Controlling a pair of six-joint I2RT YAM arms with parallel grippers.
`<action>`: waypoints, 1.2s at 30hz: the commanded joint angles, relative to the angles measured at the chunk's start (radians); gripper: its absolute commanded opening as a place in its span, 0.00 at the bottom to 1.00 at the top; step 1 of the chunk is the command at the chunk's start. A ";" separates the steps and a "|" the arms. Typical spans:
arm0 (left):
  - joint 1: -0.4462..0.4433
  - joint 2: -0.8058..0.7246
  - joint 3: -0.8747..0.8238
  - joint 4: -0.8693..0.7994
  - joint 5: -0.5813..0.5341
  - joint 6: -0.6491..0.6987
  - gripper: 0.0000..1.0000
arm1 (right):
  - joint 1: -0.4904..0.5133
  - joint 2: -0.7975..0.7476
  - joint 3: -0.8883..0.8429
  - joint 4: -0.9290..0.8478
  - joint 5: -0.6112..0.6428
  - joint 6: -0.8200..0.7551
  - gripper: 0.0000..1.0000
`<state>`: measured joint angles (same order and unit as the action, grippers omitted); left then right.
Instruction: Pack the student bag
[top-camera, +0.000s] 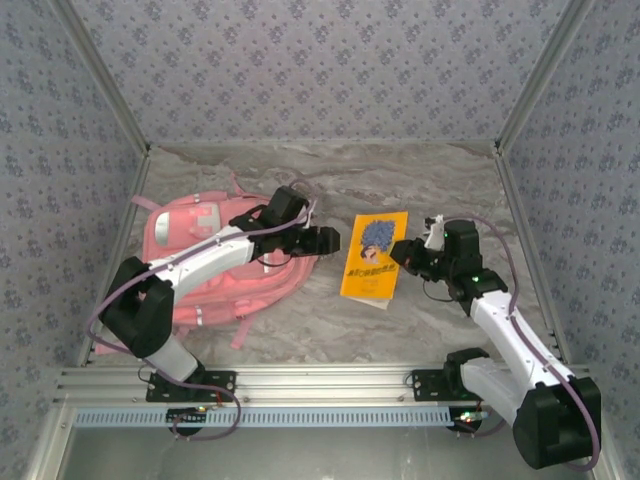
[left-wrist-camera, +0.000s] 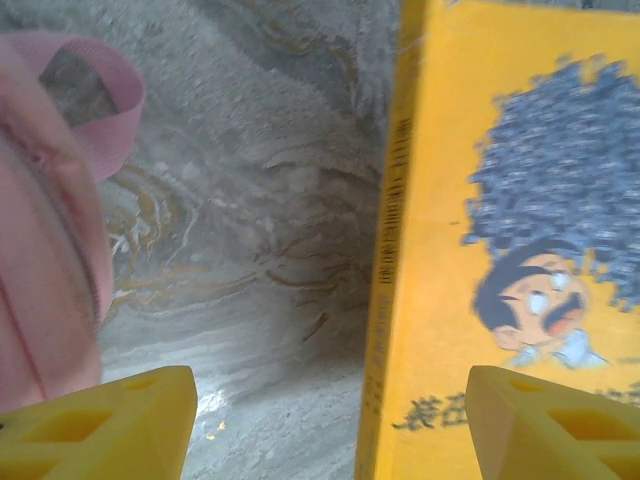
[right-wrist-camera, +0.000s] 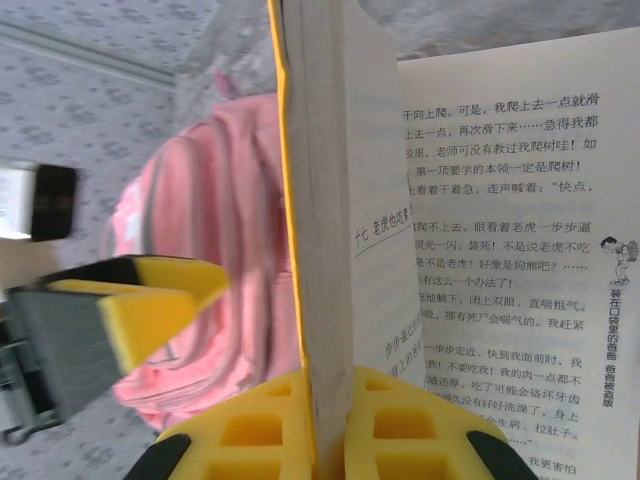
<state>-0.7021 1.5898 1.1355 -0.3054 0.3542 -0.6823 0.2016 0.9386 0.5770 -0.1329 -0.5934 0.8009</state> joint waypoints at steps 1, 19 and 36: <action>0.016 -0.042 -0.032 0.092 0.119 -0.055 0.74 | 0.007 0.003 0.025 0.245 -0.141 0.123 0.00; 0.041 -0.070 -0.167 0.638 0.399 -0.335 0.52 | 0.042 0.071 -0.060 0.570 -0.212 0.296 0.00; 0.063 -0.151 -0.181 0.622 0.364 -0.307 0.00 | 0.052 -0.027 0.059 0.119 0.020 0.051 0.56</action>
<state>-0.6476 1.5143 0.9428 0.2588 0.7181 -1.0046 0.2455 0.9676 0.5800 0.1020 -0.6552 0.9302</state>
